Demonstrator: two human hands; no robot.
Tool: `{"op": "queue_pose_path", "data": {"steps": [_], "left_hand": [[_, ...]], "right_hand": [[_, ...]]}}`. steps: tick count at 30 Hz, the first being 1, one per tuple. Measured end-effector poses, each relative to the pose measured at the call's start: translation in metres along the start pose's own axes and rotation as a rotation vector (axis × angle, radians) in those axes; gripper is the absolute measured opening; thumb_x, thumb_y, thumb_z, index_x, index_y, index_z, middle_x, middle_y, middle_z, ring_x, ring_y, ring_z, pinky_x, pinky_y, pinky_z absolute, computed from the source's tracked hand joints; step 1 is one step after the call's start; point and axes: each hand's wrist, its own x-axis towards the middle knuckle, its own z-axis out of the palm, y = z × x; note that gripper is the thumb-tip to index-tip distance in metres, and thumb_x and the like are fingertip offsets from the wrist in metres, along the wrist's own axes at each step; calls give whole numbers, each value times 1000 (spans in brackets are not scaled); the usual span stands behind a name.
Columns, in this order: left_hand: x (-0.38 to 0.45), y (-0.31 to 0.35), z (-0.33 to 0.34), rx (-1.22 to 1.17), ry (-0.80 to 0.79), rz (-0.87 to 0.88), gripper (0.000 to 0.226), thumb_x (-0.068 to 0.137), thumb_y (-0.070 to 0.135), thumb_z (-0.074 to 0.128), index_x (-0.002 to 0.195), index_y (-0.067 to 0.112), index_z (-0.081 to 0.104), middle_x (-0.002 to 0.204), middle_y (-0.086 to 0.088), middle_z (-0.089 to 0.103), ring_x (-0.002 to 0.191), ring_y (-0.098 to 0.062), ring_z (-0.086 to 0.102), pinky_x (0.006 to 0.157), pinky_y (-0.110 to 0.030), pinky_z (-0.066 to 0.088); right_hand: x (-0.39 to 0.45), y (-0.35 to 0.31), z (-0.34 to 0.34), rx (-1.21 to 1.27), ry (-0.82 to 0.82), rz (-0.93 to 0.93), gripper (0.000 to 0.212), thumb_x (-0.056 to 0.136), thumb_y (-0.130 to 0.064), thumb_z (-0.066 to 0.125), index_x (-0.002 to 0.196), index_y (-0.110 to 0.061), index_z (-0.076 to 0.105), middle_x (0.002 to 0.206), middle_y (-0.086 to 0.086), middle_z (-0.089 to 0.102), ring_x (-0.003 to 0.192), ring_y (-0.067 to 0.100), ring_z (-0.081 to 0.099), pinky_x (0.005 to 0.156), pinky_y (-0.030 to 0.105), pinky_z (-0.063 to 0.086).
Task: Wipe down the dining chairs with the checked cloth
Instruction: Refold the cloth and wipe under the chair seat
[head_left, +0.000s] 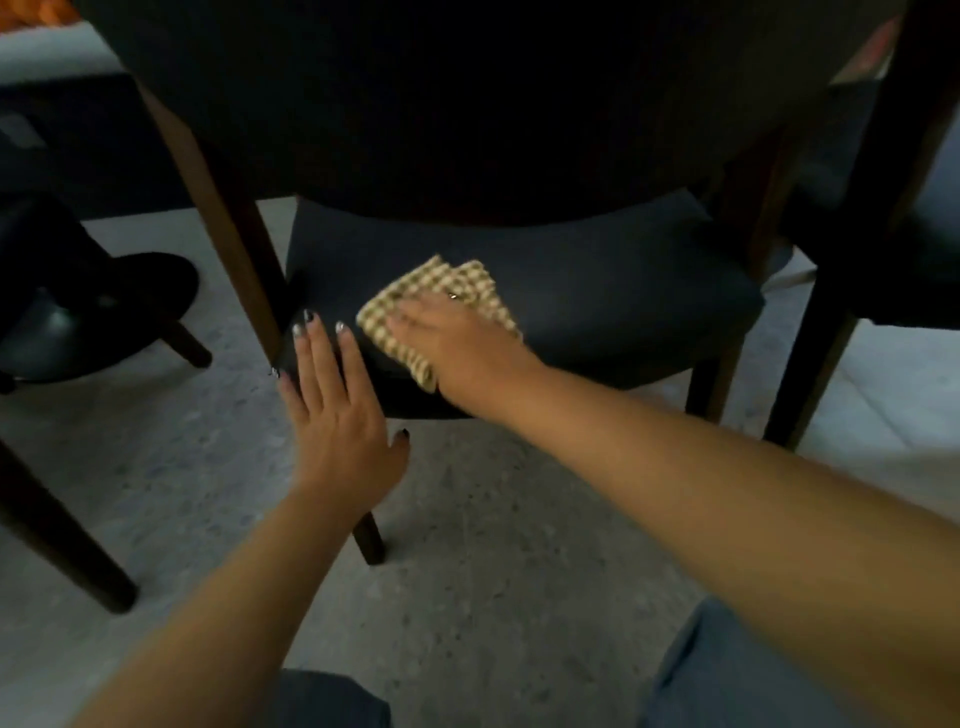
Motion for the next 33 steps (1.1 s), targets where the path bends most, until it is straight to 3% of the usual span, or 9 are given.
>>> {"op": "queue_pose_path", "data": {"steps": [3, 6, 11, 15, 19, 22, 25, 31, 33], "left_hand": [[24, 13, -15, 104, -83, 107, 119, 70, 23, 72, 150, -4, -11, 158, -22, -19, 145, -37, -23, 116, -56, -7], [34, 39, -16, 119, -164, 174, 122, 72, 20, 67, 145, 1, -28, 156, -18, -26, 143, -35, -28, 117, -58, -8], [39, 63, -19, 85, -208, 126, 144, 60, 58, 81, 147, 22, -28, 158, -14, -19, 146, -33, -20, 114, -64, -7], [43, 64, -22, 141, -295, 133, 150, 56, 65, 81, 145, 22, -33, 157, -16, -23, 145, -36, -21, 113, -65, -3], [48, 68, -26, 213, -387, 114, 156, 52, 74, 76, 138, 19, -42, 153, -19, -30, 144, -39, -23, 113, -64, -2], [47, 70, -27, 237, -397, 110, 157, 52, 77, 74, 137, 17, -43, 152, -19, -31, 144, -40, -24, 113, -64, 0], [47, 70, -27, 224, -379, 110, 156, 52, 76, 75, 140, 17, -40, 153, -19, -30, 144, -40, -23, 113, -64, -1], [48, 72, -27, 219, -406, 103, 155, 54, 74, 76, 140, 19, -40, 153, -18, -31, 143, -39, -25, 112, -64, -3], [48, 72, -26, 211, -410, 95, 154, 55, 73, 76, 141, 19, -39, 154, -17, -31, 143, -38, -26, 113, -64, -2]], "right_hand": [[-13, 9, 17, -112, -78, 27, 52, 98, -6, 40, 148, -1, 25, 155, 16, 24, 145, 30, 19, 119, 41, 14], [-45, 51, 7, -156, 20, -100, 41, 84, 0, 43, 121, 6, 61, 124, 22, 61, 117, 36, 58, 100, 46, 45], [-123, 153, -28, -197, -74, 121, 52, 88, -8, 26, 135, 0, 48, 139, 20, 49, 131, 37, 44, 111, 47, 28], [-154, 211, -75, -105, 101, 720, 53, 97, -48, 43, 138, -15, 48, 138, 12, 52, 131, 33, 45, 114, 46, 26], [-155, 200, -68, -156, 250, 787, 55, 95, -11, 50, 147, -10, 32, 152, 14, 33, 142, 28, 26, 115, 30, 8], [-134, 173, -26, -108, 246, 865, 59, 97, -15, 42, 151, -10, 19, 159, 14, 13, 147, 31, 6, 120, 38, 1], [-118, 155, -9, -27, 437, 962, 55, 97, -14, 40, 149, -8, 26, 156, 10, 25, 147, 27, 12, 121, 36, -1], [-86, 56, 7, 158, 390, 568, 53, 86, -10, 43, 138, 0, 45, 145, 17, 43, 141, 32, 29, 118, 40, 7], [-78, 32, 4, 232, 408, 523, 47, 92, -13, 37, 137, -5, 48, 144, 12, 45, 140, 26, 31, 116, 31, 7]]}}
